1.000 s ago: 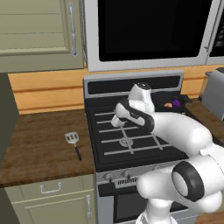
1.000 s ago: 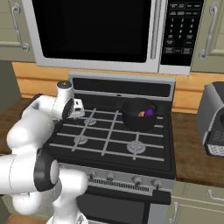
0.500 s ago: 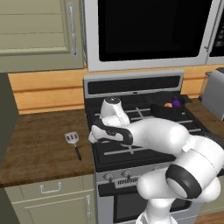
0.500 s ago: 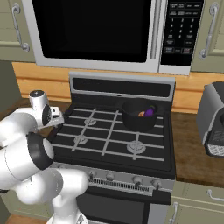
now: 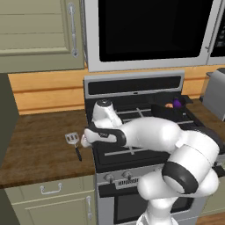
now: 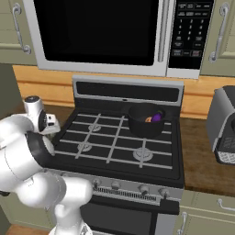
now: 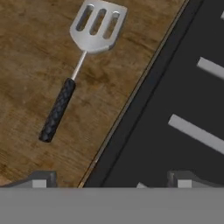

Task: Put the onion and eggplant in the pot. Retrieve the spatula and lightly stir the vegetables in the pot.

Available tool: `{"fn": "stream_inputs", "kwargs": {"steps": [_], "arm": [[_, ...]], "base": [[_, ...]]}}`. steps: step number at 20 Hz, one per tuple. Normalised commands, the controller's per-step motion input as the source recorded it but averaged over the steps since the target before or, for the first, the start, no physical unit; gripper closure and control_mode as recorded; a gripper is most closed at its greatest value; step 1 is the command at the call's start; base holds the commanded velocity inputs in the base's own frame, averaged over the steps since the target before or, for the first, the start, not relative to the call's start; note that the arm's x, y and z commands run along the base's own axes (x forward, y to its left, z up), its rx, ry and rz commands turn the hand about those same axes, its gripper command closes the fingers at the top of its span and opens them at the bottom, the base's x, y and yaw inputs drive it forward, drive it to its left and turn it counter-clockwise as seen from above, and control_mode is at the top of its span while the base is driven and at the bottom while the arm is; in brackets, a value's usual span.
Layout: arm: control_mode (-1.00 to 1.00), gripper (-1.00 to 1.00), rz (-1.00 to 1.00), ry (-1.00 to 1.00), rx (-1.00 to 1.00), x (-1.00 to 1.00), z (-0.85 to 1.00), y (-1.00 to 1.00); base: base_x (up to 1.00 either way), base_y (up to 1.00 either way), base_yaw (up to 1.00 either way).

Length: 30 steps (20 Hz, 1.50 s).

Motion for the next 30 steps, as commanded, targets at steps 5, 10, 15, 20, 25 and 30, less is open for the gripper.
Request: {"fn": "stream_inputs", "kwargs": {"steps": [5, 10, 15, 20, 25, 30], "arm": [[-1.0, -1.0, -0.19, 0.13, 0.0, -0.18, -0.17, 0.82], [-1.0, -1.0, -0.13, 0.0, 0.0, 0.0, -0.2, 0.37], [-1.0, -1.0, 0.0, 0.02, -0.02, 0.02, -0.11, 0.0], [-1.0, -1.0, 0.0, 0.0, 0.0, 0.02, -0.35, 0.0], [-1.0, -1.0, 0.0, 0.0, 0.0, 0.0, -0.44, 0.02], [-1.0, -1.0, 0.0, 0.0, 0.0, 0.01, -0.14, 0.04]], "base": [[0.0, 0.0, 0.0], [0.0, 0.0, 0.0], [0.0, 0.0, 0.0], [0.0, 0.0, 0.0], [0.0, 0.0, 0.0], [0.0, 0.0, 0.0]]}}
